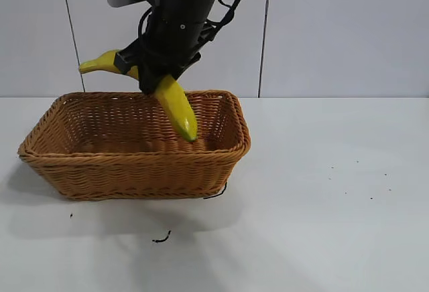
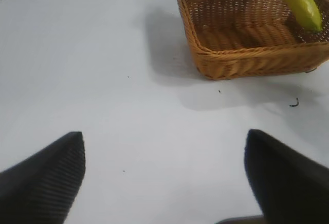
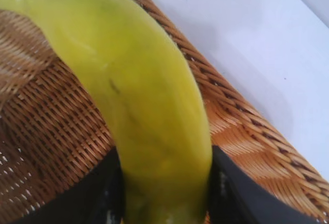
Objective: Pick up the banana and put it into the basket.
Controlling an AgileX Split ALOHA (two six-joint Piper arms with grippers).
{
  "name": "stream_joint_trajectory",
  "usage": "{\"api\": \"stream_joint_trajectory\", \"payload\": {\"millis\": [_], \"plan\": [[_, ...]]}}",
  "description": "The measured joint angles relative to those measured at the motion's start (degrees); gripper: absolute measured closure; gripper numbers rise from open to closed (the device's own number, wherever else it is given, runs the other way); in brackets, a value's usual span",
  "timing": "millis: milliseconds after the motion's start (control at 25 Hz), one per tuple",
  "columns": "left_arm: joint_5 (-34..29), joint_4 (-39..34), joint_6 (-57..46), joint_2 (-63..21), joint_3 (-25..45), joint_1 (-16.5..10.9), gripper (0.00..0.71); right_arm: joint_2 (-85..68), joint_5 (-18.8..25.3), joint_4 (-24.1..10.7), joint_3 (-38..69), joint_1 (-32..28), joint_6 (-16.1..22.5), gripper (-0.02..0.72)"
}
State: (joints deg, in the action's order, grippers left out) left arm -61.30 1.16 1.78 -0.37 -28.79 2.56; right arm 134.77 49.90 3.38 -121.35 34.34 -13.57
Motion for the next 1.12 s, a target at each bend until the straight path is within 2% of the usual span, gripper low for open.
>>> {"api": "stream_joint_trajectory", "payload": {"millis": [520,600,720,760,880,1120], "plan": [[0.00,0.00,0.00,0.00,0.00,0.00,0.075,1.97,-0.26,0.43,-0.05,0.00,-0.51,0.409],[0.00,0.00,0.00,0.00,0.00,0.00,0.075,1.97,-0.14,0.43,-0.05,0.00,-0.91,0.332],[0.00,0.00,0.00,0.00,0.00,0.00,0.075,1.76,0.23,0.37,-0.20,0.00,-1.30,0.107],[0.00,0.00,0.00,0.00,0.00,0.00,0.075,1.57,0.32,0.19,-0.20,0.00,-1.30,0.073],[0.00,0.00,0.00,0.00,0.00,0.00,0.075,0.30,0.81,-0.34,-0.20,0.00,-0.82,0.024],[0.00,0.00,0.00,0.00,0.00,0.00,0.075,-3.95,2.62,-0.65,-0.31,-0.49,1.99,0.014]]}}
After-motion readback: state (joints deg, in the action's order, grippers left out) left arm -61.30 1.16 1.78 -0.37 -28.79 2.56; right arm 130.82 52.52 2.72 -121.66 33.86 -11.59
